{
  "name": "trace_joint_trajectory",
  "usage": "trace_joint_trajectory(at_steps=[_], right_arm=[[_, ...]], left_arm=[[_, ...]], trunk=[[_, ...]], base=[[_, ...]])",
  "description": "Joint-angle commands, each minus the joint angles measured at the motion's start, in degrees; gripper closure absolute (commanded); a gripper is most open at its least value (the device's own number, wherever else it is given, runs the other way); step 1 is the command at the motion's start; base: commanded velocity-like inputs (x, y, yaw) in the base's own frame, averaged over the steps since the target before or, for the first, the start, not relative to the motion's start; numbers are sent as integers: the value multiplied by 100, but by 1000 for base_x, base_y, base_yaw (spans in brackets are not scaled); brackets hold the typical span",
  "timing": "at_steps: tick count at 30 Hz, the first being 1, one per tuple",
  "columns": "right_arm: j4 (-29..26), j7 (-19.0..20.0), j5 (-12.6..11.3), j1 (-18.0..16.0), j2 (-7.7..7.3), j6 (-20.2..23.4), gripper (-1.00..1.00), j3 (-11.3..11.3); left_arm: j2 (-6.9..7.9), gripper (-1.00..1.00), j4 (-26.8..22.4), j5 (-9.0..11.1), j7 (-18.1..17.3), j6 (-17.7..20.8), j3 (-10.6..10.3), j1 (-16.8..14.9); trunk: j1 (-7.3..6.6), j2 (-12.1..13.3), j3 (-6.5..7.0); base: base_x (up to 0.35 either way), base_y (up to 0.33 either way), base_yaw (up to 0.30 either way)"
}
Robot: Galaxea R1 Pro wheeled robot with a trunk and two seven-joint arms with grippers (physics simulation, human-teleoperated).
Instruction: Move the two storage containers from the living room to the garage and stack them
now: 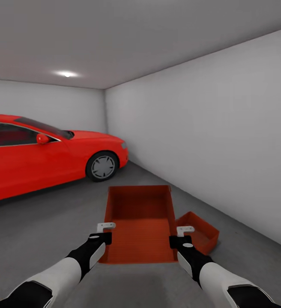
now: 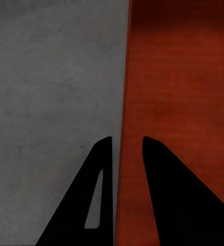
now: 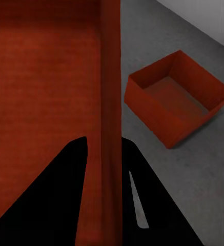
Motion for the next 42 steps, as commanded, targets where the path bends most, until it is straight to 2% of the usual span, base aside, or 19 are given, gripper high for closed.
trace_joint_trajectory(at_steps=[1,13,42], right_arm=[[20,45,-53,-3,-1,-8,100,-9],[16,47,-53,-3,-4,-8,100,-11],[21,53,-52,-3,-4,-8,100,-7]], left_arm=[[228,100,-33,-133,147,3,269,-9],[226,100,-33,-127,141,11,269,-9],[218,100,-42,-125,142,15,269,-9]], trunk=[[5,-9,-10],[5,-9,-10],[5,-9,-10]], base=[[322,7,-287],[318,141,-287],[304,209,-287]])
